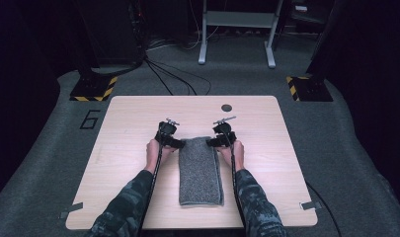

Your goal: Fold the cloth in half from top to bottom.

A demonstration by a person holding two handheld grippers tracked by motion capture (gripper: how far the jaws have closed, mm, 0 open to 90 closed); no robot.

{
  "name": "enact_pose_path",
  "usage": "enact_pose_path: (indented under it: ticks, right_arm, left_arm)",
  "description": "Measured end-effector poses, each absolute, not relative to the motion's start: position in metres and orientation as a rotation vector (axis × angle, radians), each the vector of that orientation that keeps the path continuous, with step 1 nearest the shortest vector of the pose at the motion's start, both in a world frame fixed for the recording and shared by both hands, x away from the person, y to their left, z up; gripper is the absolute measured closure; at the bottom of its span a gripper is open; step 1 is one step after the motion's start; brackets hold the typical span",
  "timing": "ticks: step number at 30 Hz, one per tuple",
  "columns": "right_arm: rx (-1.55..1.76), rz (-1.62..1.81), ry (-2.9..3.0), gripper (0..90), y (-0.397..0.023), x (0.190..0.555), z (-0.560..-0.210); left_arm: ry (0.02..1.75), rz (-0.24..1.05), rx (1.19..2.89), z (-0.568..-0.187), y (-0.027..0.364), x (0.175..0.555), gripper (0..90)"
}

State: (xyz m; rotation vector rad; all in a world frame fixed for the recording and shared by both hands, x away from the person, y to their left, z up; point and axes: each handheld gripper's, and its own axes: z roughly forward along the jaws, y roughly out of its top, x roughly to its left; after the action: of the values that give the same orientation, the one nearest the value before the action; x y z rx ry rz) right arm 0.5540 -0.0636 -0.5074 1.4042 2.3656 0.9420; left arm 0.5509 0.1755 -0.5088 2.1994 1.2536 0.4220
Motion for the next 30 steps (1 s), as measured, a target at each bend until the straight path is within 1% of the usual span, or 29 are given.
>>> enact_pose_path:
  ticks: [1, 3, 4, 8, 11, 15, 20, 25, 27, 30]
  right_arm:
    - [1.394, 0.938, 2.357, 46.7, -0.063, 0.554, -0.508]
    - [1.388, 0.937, 2.348, 51.7, -0.062, 0.554, -0.508]
    - [1.372, 0.929, 2.337, 56.1, -0.061, 0.553, -0.509]
    - [1.309, 0.929, 2.331, 64.5, -0.059, 0.551, -0.511]
    - [1.305, 0.927, 2.347, 70.1, -0.057, 0.55, -0.51]
    - [1.327, 0.934, 2.349, 77.6, -0.056, 0.549, -0.51]
    - [1.362, 0.968, 2.352, 82.0, -0.058, 0.549, -0.511]
    - [1.367, 1.006, 2.329, 84.0, -0.059, 0.545, -0.513]
    - [1.376, 1.012, 2.324, 84.3, -0.059, 0.545, -0.513]
    - [1.381, 1.018, 2.325, 84.7, -0.06, 0.545, -0.513]
  left_arm:
    - [1.249, 0.423, 2.206, -0.508, 0.175, 0.55, 28.4]
    - [1.235, 0.434, 2.201, -0.509, 0.174, 0.549, 30.6]
    - [1.229, 0.435, 2.203, -0.509, 0.174, 0.548, 32.4]
    - [1.202, 0.441, 2.191, -0.51, 0.173, 0.545, 38.5]
    - [1.187, 0.432, 2.193, -0.509, 0.172, 0.542, 45.5]
    - [1.165, 0.427, 2.183, -0.51, 0.169, 0.538, 58.0]
    - [1.141, 0.41, 2.173, -0.51, 0.168, 0.537, 70.1]
    - [1.127, 0.388, 2.171, -0.511, 0.166, 0.536, 80.8]
    - [1.124, 0.385, 2.17, -0.511, 0.166, 0.535, 84.6]
    - [1.118, 0.388, 2.168, -0.511, 0.166, 0.534, 85.8]
